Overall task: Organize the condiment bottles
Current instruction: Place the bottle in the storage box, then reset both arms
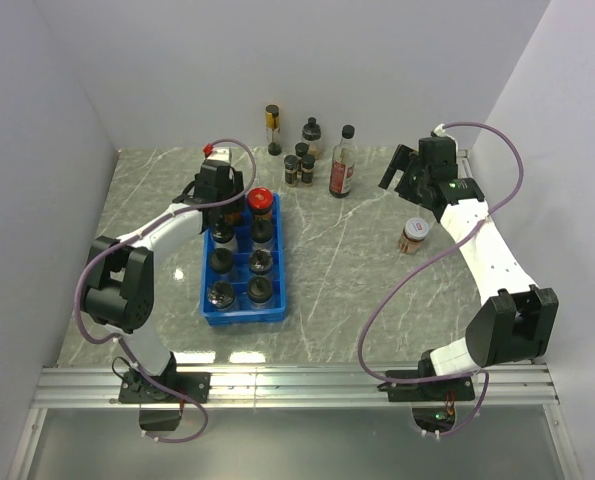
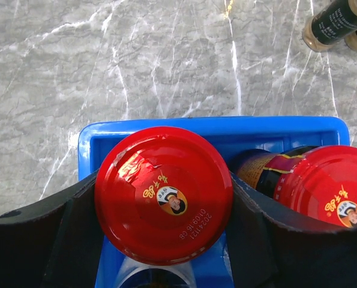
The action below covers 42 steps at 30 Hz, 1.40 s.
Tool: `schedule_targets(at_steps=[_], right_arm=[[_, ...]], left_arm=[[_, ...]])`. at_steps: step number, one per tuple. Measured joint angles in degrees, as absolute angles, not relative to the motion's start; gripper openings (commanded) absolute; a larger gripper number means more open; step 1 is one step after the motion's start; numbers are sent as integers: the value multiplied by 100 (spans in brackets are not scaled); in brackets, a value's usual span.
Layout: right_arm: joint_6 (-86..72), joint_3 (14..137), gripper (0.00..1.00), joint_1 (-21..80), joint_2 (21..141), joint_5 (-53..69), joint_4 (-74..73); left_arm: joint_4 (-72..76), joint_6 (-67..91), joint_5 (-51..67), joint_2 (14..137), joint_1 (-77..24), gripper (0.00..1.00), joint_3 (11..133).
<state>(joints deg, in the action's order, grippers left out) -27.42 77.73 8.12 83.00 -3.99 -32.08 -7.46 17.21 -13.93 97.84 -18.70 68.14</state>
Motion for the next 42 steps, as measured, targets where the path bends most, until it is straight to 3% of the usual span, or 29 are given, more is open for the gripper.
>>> schedule_targets(at_steps=[6,7,13,21,23,27,42], right_arm=[[-2742,7773,100,812,8300,-399,-3208],[-2742,7773,100,812,8300,-399,-3208],[-2744,7773,100,812,8300,-379,-3208],[-2744,7773,100,812,8300,-379,-3205],[-2744,7771,100,812,8296,-379,-3205],[-2744,7758,100,812,8261,-384,-3203],[-2714,7384,100,827,7653,250,-2565]], left_arm=[[-967,1752,-1500,9784,-1872,25,6886],[-1002,1752,-1509,9778,-1872,34,6897],[-1225,1776,-1553,9721,-1872,67,6914],[-1466,1750,-1584,9719,-1872,82,7102],[-1463,1723,-1614,9719,-1872,93,7312],[-1413,1708,-1673,9686,-1872,99,7852],[-2012,1953,-1437,8814,-1872,99,9297]])
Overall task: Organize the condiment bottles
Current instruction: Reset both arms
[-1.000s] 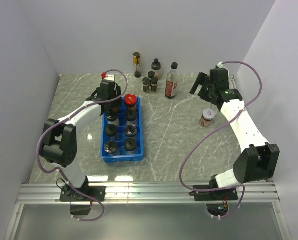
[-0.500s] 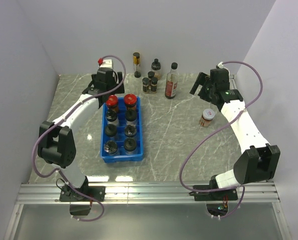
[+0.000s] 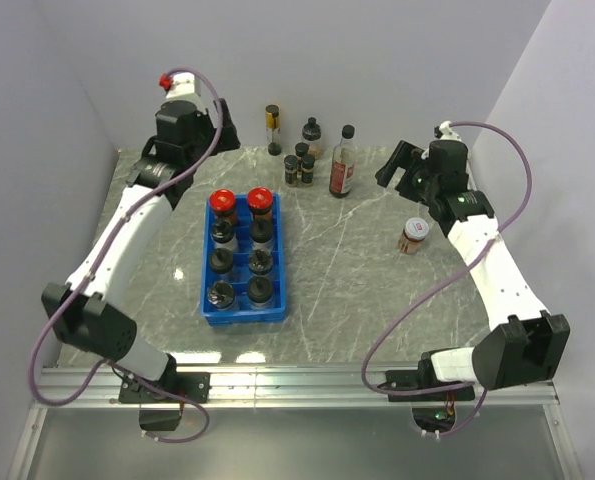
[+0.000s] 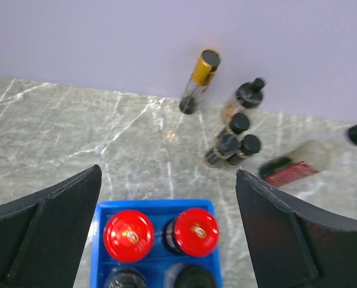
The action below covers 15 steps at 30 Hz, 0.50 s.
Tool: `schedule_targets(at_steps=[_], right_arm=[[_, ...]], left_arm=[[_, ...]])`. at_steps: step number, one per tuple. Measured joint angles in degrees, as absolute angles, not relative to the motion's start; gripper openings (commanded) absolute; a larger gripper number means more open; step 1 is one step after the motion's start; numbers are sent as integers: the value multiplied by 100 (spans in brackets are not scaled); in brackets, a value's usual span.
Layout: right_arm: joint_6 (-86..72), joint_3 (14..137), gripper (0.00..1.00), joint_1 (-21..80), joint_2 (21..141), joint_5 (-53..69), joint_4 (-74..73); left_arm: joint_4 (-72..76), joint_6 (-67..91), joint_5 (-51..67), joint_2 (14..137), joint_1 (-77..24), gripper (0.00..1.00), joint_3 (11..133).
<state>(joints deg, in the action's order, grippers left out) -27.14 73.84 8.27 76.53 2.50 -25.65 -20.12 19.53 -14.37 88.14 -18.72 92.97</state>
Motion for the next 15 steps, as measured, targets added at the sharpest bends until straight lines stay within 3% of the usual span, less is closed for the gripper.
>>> schedule_targets(at_steps=[15], right_arm=[[-2720,6066,100,827,5988,742,-2215]], left_arm=[[-2213,2777,-919,6394,-1872,99,7769]])
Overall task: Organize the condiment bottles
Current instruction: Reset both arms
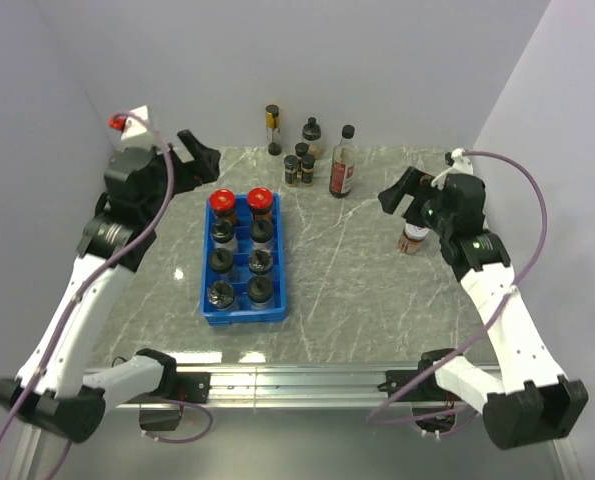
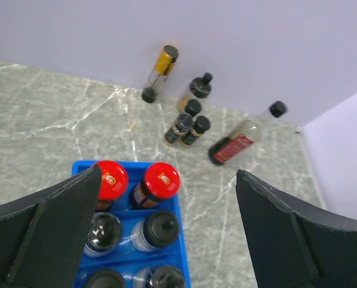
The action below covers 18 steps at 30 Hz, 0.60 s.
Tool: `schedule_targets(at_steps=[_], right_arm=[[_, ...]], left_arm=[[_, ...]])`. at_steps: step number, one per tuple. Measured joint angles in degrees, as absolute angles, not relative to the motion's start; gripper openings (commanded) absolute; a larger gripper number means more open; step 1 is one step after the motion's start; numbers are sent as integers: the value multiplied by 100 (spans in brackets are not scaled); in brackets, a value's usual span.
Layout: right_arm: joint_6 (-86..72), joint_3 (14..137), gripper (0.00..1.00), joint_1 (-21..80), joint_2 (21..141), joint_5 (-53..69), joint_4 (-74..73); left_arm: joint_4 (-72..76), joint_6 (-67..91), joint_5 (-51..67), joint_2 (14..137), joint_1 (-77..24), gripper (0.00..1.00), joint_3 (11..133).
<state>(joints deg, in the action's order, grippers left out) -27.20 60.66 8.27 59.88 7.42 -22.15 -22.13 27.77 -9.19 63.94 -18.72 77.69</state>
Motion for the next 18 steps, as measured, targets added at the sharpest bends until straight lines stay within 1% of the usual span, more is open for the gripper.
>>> schedule_targets(at_steps=[6,11,18], right_arm=[[-2753,5384,100,827,5205,893,-2029],[-2742,5124,100,827,4810,930,-2029],[-2742,5116,100,827,4613,904,-2040]], left_arm=[[-2213,3070,-808,5544,-1872,99,7253],[-2231,3116,-731,5380,-1872,99,7223],[-2235,3124,-729,5321,-1872,99,7220]])
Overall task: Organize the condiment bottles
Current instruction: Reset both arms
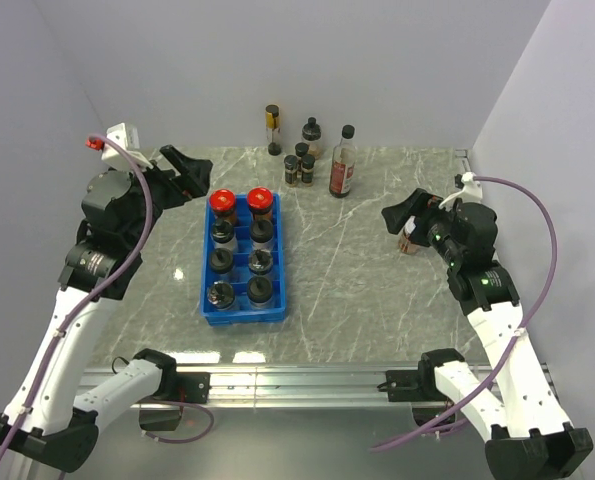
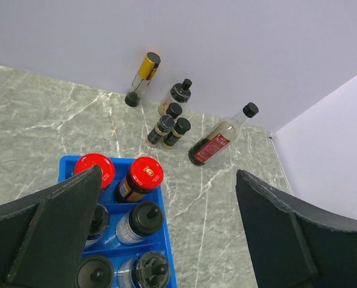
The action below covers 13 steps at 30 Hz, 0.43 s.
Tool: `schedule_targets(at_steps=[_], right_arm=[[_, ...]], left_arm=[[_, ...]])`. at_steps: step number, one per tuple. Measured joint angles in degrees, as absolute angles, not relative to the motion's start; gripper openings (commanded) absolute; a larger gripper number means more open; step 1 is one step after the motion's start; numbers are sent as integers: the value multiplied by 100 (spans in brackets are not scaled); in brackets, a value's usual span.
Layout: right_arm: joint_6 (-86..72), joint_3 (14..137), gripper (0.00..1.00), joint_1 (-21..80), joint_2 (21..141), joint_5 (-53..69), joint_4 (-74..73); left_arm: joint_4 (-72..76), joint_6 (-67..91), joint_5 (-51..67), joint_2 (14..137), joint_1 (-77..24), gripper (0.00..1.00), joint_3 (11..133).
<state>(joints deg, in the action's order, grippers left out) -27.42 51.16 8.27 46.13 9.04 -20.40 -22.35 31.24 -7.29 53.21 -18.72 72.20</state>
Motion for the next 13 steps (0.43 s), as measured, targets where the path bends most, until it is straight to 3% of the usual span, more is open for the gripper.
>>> schedule_targets(at_steps=[13], right_arm=[[-2788,5116,100,827,4639,797,-2060]], left_arm=[[-2274,3116,-738,5297,-1872,99,7157]])
